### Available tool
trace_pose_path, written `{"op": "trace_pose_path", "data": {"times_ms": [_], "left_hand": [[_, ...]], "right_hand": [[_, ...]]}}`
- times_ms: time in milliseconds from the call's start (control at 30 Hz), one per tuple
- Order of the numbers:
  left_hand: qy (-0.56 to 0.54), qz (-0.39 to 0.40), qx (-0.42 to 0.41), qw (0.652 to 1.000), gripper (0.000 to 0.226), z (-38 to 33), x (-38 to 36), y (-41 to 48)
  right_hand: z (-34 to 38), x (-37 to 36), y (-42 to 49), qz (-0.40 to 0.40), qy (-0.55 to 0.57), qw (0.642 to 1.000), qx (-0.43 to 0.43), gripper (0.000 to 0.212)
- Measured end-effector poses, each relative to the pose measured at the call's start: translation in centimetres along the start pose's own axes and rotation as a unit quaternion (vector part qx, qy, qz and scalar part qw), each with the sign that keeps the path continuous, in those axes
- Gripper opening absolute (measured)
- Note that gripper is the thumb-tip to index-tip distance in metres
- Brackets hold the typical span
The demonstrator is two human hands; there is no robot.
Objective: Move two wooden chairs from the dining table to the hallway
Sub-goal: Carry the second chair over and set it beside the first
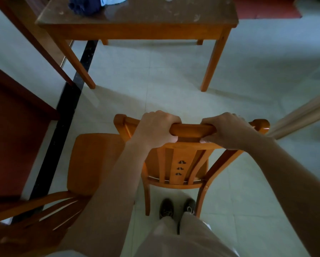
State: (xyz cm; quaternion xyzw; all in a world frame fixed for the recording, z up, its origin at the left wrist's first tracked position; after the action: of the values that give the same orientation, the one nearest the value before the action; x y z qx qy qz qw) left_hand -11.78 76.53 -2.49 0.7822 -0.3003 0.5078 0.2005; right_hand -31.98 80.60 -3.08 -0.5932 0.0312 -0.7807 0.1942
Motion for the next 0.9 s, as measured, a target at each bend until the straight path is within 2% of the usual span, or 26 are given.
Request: {"op": "trace_pose_path", "data": {"times_ms": [300, 400, 533, 667, 767, 900], "left_hand": [[-0.001, -0.026, -0.022, 0.999, 0.006, -4.0, -4.4, -10.8], [0.010, -0.034, -0.028, 0.999, 0.007, -5.8, -6.8, -15.6], [0.033, -0.033, -0.045, 0.998, 0.006, -8.3, -11.5, -23.2], [0.024, -0.028, -0.043, 0.998, 0.018, -10.8, -17.0, -30.1], [0.007, -0.049, -0.042, 0.998, 0.014, -11.9, -19.4, -32.5], [0.025, -0.056, -0.041, 0.997, 0.020, -11.1, -19.8, -32.1]], "right_hand": [[4.6, -7.4, -10.0, -0.038, -0.036, 0.998, -0.018, 0.025], [6.2, -10.9, -14.0, -0.062, -0.042, 0.997, -0.002, 0.019], [8.3, -16.5, -20.7, -0.135, -0.066, 0.988, 0.038, 0.016], [9.9, -22.3, -27.0, -0.160, -0.044, 0.985, 0.056, 0.020], [10.2, -24.7, -29.3, -0.185, -0.043, 0.981, 0.046, 0.030], [10.6, -24.5, -28.9, -0.200, -0.028, 0.979, 0.039, 0.031]]}}
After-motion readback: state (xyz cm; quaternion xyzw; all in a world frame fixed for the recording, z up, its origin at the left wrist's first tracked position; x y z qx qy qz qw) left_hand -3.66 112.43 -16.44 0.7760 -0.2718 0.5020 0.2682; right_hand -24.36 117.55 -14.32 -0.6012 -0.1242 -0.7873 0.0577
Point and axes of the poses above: each hand's wrist, its own y-axis towards the middle knuckle, its own x-axis out of the back of the hand, z = x × y, the point moved 4 cm from there along y, towards the middle knuckle
